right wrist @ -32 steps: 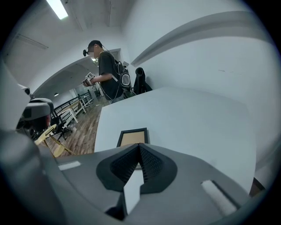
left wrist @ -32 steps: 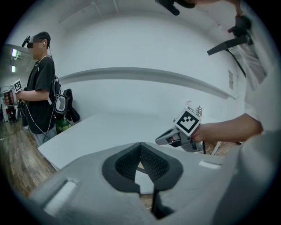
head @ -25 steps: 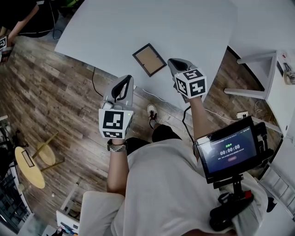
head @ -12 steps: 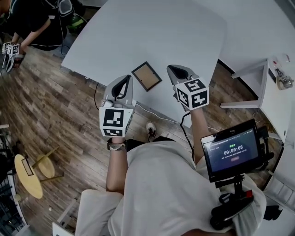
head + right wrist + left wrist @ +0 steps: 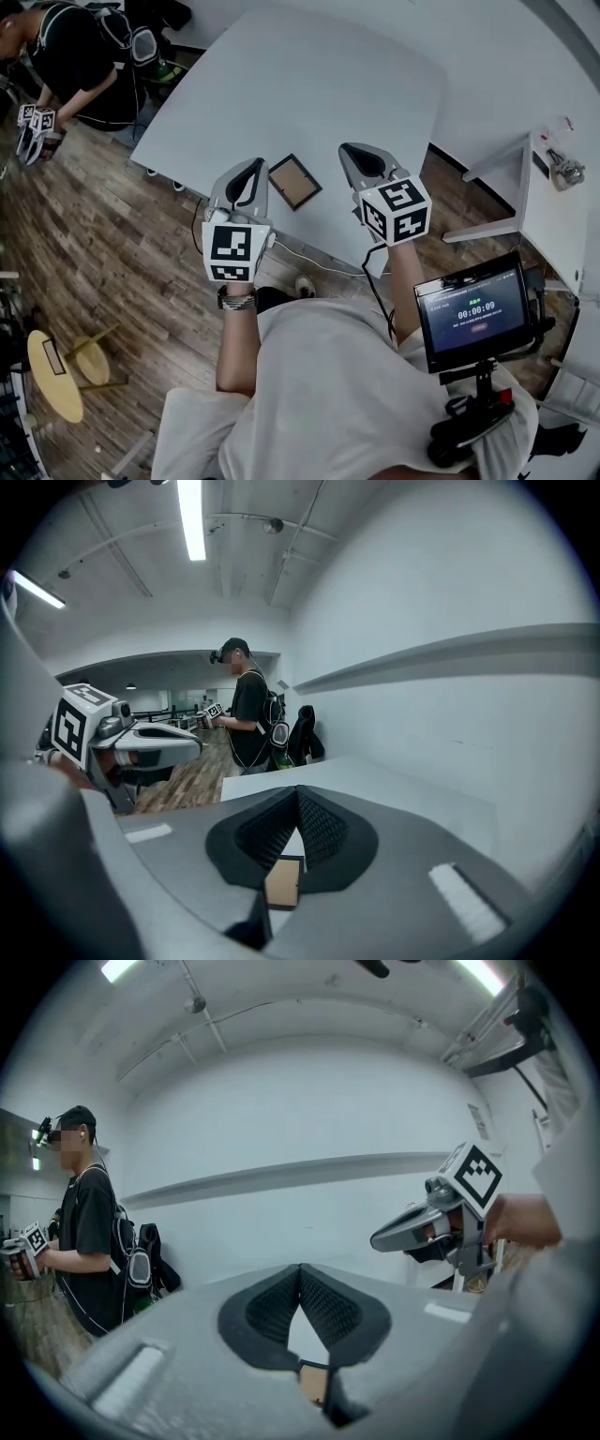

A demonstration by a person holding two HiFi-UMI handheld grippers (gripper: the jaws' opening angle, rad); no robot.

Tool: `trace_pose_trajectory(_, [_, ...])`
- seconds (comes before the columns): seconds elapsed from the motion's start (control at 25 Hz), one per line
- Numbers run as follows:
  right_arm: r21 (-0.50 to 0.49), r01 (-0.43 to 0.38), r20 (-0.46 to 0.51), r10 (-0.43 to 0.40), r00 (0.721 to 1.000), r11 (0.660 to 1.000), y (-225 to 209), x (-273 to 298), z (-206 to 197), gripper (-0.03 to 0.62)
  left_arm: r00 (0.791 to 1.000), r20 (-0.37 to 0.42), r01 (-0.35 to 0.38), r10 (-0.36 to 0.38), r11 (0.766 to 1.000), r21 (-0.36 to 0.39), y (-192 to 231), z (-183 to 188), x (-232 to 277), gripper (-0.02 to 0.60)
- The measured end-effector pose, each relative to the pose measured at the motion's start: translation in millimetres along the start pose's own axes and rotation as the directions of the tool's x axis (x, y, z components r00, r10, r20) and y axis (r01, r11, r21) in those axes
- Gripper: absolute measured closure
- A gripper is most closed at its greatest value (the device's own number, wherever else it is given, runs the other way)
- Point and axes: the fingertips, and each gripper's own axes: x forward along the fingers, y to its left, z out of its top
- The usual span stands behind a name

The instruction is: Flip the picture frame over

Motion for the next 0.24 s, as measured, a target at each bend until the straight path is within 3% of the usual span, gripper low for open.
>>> trace_pose_trajectory(0.24, [-0.025, -0.005, 0.052, 0.006, 0.999, 1.000, 12, -26, 22, 0.592, 1.000, 0.029, -0.007, 0.007, 1.000, 0.005, -6, 18, -12, 0.578])
